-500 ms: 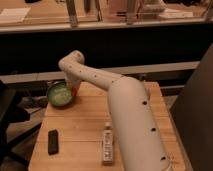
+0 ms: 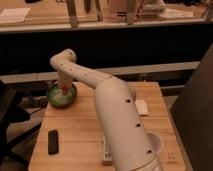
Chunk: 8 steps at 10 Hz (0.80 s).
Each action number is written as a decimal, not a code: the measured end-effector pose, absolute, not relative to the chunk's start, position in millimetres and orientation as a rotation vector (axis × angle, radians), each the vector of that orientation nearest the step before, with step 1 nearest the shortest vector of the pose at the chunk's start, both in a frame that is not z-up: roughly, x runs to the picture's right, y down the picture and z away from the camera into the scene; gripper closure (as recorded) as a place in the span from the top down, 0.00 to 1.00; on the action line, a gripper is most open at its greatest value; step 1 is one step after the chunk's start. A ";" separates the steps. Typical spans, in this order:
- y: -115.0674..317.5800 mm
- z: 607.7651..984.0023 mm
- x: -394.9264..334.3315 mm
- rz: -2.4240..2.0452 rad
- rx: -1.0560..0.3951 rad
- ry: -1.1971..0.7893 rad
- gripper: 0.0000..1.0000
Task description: Place the pepper in the ceramic bowl
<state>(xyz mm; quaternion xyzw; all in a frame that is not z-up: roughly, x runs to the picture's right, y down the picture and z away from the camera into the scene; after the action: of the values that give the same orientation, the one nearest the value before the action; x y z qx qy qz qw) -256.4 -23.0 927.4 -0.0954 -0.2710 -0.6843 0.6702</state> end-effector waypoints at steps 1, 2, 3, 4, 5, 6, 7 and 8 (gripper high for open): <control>-18.5 931.7 -270.7 -1.568 -0.212 -0.650 0.04; -12.9 935.9 -280.7 -1.587 -0.215 -0.681 0.04; 1.7 947.0 -295.5 -1.623 -0.228 -0.725 0.08; 5.6 952.0 -297.2 -1.623 -0.230 -0.719 0.14; 6.6 955.9 -295.0 -1.613 -0.227 -0.701 0.23; 5.7 956.3 -288.4 -1.605 -0.226 -0.692 0.35; 1.1 951.6 -283.9 -1.603 -0.225 -0.699 0.45; -5.7 943.9 -280.0 -1.607 -0.222 -0.707 0.55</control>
<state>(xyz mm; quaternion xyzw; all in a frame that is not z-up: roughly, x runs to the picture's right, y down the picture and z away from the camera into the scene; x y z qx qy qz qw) -280.0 -5.7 943.9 -0.0969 -0.3093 -0.7027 0.6334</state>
